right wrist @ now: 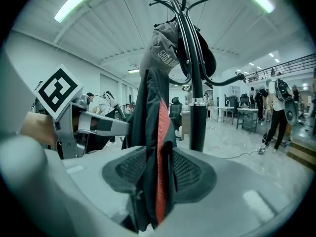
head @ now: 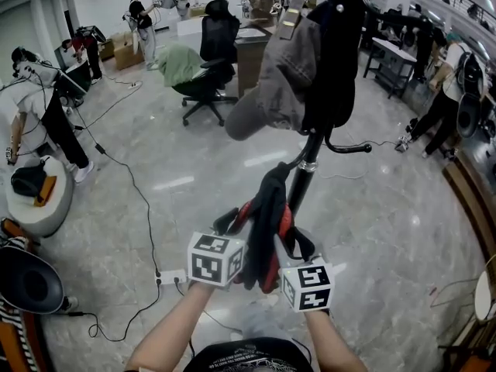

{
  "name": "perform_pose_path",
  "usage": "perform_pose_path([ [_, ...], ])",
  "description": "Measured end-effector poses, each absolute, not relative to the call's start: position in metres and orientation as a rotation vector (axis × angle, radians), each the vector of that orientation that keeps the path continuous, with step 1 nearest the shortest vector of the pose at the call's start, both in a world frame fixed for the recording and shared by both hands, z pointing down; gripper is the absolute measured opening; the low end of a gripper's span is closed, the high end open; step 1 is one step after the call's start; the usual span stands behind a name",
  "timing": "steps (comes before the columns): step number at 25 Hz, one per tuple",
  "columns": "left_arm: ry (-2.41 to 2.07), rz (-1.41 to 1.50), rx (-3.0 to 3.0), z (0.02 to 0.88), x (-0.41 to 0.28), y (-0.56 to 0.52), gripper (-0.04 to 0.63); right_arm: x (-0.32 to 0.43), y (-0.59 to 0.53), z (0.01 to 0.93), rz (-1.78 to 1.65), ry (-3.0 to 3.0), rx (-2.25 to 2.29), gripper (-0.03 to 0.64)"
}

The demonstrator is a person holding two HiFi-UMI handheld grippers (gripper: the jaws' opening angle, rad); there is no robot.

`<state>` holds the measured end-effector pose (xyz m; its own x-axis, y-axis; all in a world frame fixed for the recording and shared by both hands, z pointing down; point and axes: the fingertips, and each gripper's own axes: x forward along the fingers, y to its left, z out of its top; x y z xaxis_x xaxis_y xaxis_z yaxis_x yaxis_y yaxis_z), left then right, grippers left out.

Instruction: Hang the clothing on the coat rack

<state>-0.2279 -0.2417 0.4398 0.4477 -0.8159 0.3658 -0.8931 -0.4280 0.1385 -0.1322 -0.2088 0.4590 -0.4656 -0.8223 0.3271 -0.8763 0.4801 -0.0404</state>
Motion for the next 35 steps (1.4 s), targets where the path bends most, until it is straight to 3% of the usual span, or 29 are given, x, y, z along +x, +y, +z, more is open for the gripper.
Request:
perform_pose_path([
  [18, -1.447, 0.302, 2.434, 0.428, -0.217, -0.198, 0.130, -0.143, -0.176, 0.431, 0.254, -2.501, 1.474, 0.119],
  [23, -1.446, 0.304, 2.449, 0.425, -0.210, -0.191, 0.127, -0.140, -0.167, 0.424, 0.241, -2.514, 1.485, 0.062],
  [29, -1.479, 0.301, 2.451, 0.421, -0.211, -0.188, 0.006, -0.142, -0.164, 0.417, 0.239, -2.532, 1.463, 0.002],
  [35, -1.484, 0.301, 2.459, 0.418, -0.208, -0.190, 0.006, -0.143, -0.163, 0.412, 0.220, -2.544, 1.450, 0.002],
])
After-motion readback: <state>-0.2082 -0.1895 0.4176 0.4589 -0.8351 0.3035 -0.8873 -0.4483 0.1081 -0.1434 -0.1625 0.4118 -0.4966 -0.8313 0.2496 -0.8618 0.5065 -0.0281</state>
